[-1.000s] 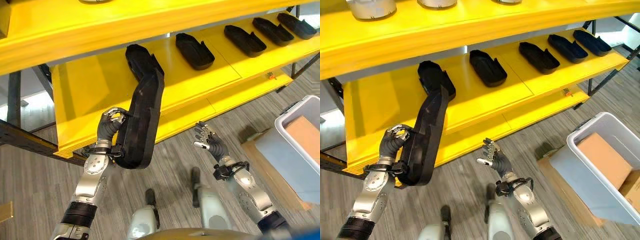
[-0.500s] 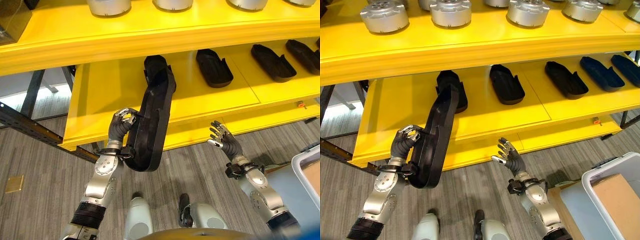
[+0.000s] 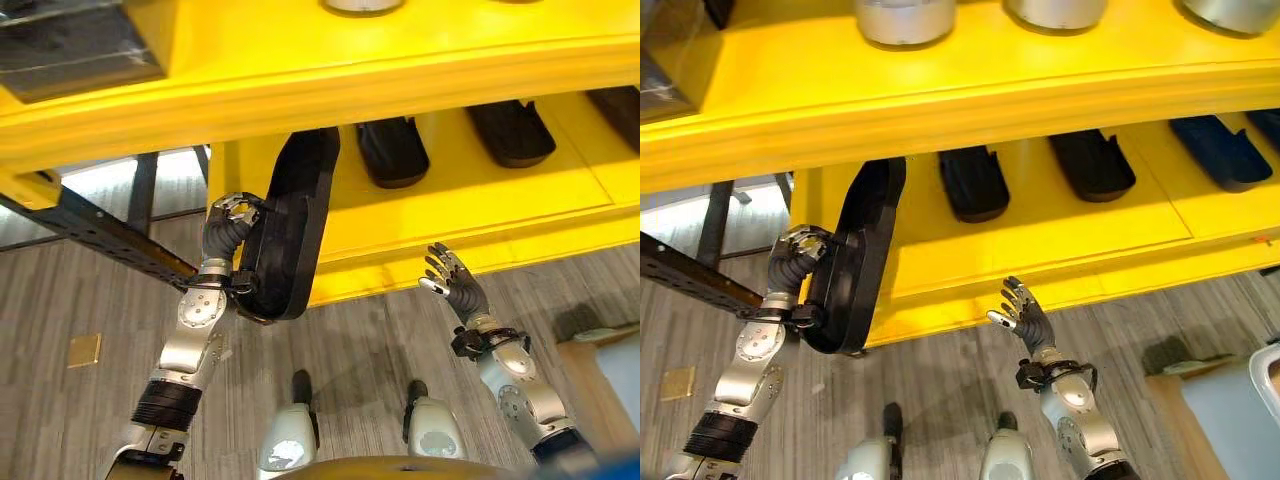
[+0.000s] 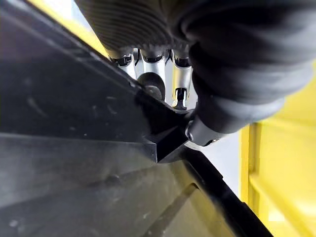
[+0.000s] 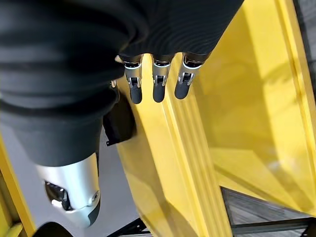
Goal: Move parts from the plastic box to the shelf.
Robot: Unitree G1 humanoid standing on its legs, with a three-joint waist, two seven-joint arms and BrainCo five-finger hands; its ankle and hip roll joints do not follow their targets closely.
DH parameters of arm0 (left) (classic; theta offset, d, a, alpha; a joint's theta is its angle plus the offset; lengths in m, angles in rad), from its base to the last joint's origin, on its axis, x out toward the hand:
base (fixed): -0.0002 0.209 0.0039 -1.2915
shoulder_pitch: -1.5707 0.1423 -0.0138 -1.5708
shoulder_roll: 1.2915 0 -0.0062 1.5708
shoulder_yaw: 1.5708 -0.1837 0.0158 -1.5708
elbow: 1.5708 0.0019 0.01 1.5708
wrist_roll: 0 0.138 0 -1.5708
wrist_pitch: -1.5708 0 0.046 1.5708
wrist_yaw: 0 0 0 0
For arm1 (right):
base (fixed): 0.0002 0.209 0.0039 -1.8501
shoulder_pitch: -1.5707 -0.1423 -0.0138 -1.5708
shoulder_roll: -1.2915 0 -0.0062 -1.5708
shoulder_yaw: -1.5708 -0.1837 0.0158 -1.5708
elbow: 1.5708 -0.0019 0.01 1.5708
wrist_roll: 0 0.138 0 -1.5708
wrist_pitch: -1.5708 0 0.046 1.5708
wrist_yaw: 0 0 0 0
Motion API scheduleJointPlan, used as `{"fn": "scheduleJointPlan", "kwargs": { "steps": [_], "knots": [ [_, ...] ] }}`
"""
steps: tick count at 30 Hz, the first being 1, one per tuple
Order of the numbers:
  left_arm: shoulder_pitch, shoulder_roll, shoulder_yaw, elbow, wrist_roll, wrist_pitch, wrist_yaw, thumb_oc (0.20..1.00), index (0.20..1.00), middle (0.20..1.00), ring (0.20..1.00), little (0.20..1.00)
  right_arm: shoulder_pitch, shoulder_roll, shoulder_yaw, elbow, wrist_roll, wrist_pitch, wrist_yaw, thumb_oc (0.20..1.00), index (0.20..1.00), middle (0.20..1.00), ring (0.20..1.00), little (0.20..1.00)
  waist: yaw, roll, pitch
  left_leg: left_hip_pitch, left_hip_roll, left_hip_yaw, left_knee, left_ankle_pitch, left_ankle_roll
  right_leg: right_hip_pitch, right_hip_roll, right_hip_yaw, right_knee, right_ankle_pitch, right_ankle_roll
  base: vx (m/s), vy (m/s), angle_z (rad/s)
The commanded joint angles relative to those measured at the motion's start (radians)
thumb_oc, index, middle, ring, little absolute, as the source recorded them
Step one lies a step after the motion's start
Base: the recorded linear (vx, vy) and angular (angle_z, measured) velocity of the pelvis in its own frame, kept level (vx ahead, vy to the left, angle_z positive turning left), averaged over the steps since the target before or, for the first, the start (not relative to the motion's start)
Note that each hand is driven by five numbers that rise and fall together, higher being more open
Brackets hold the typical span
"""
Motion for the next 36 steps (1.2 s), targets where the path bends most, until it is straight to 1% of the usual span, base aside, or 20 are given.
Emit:
{"fn": "scheduleJointPlan", "kwargs": {
  "steps": [1,4,8,10,13,14,15,18,24,28,35,36],
  "knots": [
    [-0.085,0.025,0.013,-0.002,0.076,-0.087,0.030,0.200,0.200,0.200,0.200,0.200,0.012,-0.011,-0.018,-0.065,0.007,-0.046,0.007,1.000,1.000,1.000,1.000,1.000,-0.019,-0.016,-0.045,-0.035,0.098,-0.017,0.087,-0.056,-0.016,0.039,-0.062,0.043,-0.043,0.075,0.032,0.04,0.045,-0.12],
    [-0.171,0.053,-0.013,0.103,0.149,-0.066,0.075,0.200,0.200,0.200,0.200,0.200,0.013,-0.014,-0.011,-0.064,0.014,-0.042,0.014,1.000,1.000,1.000,1.000,1.000,-0.028,-0.027,-0.050,-0.044,0.097,-0.011,0.093,-0.062,-0.014,0.035,-0.062,0.044,-0.054,0.080,0.036,0.03,0.037,-0.10],
    [-0.264,0.072,-0.040,0.221,0.179,-0.049,0.118,0.200,0.200,0.200,0.200,0.200,0.020,-0.023,0.000,-0.072,0.020,-0.036,0.020,1.000,1.000,1.000,1.000,1.000,-0.043,-0.036,-0.050,-0.053,0.100,-0.004,0.098,-0.064,-0.015,0.020,-0.056,0.053,-0.055,0.085,0.040,-0.01,0.005,-0.05],
    [-0.324,0.081,-0.057,0.311,0.193,-0.036,0.146,0.200,0.200,0.200,0.200,0.200,0.032,-0.026,0.010,-0.077,0.026,-0.033,0.029,1.000,1.000,1.000,1.000,1.000,-0.054,-0.040,-0.054,-0.046,0.101,0.002,0.080,-0.056,-0.017,0.019,-0.053,0.053,-0.069,0.093,0.044,-0.01,0.005,-0.10],
    [-0.347,0.083,-0.061,0.349,0.189,-0.029,0.158,0.200,0.200,0.200,0.200,0.200,0.041,-0.027,0.013,-0.080,0.030,-0.029,0.033,1.000,1.000,1.000,1.000,1.000,-0.058,-0.043,-0.058,-0.043,0.104,0.007,0.071,-0.052,-0.019,0.018,-0.052,0.053,-0.074,0.097,0.046,0.00,-0.007,-0.07],
    [-0.401,0.100,-0.071,0.413,0.205,-0.013,0.180,0.200,0.200,0.200,0.200,0.200,0.051,-0.029,0.018,-0.079,0.037,-0.028,0.036,1.000,1.000,1.000,1.000,1.000,-0.067,-0.045,-0.064,-0.041,0.108,0.009,0.059,-0.046,-0.022,0.016,-0.050,0.054,-0.082,0.101,0.048,-0.01,-0.011,-0.06],
    [-0.418,0.104,-0.074,0.438,0.204,-0.012,0.185,0.200,0.200,0.200,0.200,0.200,0.056,-0.031,0.021,-0.081,0.039,-0.027,0.037,1.000,1.000,1.000,1.000,1.000,-0.069,-0.046,-0.065,-0.042,0.109,0.011,0.058,-0.044,-0.023,0.014,-0.049,0.054,-0.082,0.101,0.048,-0.02,-0.019,-0.04],
    [-0.509,0.129,-0.085,0.562,0.169,0.001,0.224,0.200,0.200,0.200,0.200,0.200,0.068,-0.035,0.042,-0.083,0.053,-0.025,0.042,1.000,1.000,1.000,1.000,1.000,-0.082,-0.051,-0.063,-0.048,0.117,0.015,0.061,-0.039,-0.027,-0.002,-0.045,0.058,-0.074,0.100,0.051,-0.03,-0.010,-0.01],
    [-0.566,0.148,-0.080,0.643,0.108,-0.004,0.242,0.200,0.200,0.200,0.200,0.200,0.074,-0.042,0.052,-0.089,0.065,-0.026,0.042,1.000,1.000,1.000,1.000,1.000,-0.087,-0.055,-0.050,-0.061,0.125,0.012,0.073,-0.037,-0.032,-0.019,-0.038,0.060,-0.053,0.094,0.050,-0.04,-0.021,-0.04],
    [-0.627,0.170,-0.090,0.706,0.084,0.009,0.261,0.200,0.200,0.200,0.200,0.200,0.074,-0.048,0.062,-0.089,0.070,-0.025,0.035,1.000,1.000,1.000,1.000,1.000,-0.089,-0.058,-0.033,-0.071,0.131,0.003,0.083,-0.033,-0.039,-0.026,-0.030,0.055,-0.034,0.086,0.046,-0.04,-0.030,-0.01],
    [-0.671,0.191,-0.099,0.763,0.092,0.020,0.268,0.200,0.200,0.200,0.200,0.200,0.074,-0.051,0.066,-0.088,0.076,-0.027,0.039,1.000,1.000,1.000,1.000,1.000,-0.090,-0.059,-0.023,-0.077,0.134,-0.002,0.091,-0.034,-0.041,-0.029,-0.029,0.050,-0.022,0.082,0.046,-0.01,-0.003,0.00],
    [-0.697,0.196,-0.112,0.793,0.097,0.025,0.270,0.200,0.200,0.200,0.200,0.200,0.076,-0.055,0.069,-0.090,0.081,-0.029,0.040,1.000,1.000,1.000,1.000,1.000,-0.092,-0.059,-0.020,-0.081,0.133,-0.004,0.093,-0.033,-0.042,-0.034,-0.029,0.049,-0.017,0.080,0.046,-0.04,-0.011,0.02]
  ]
}}
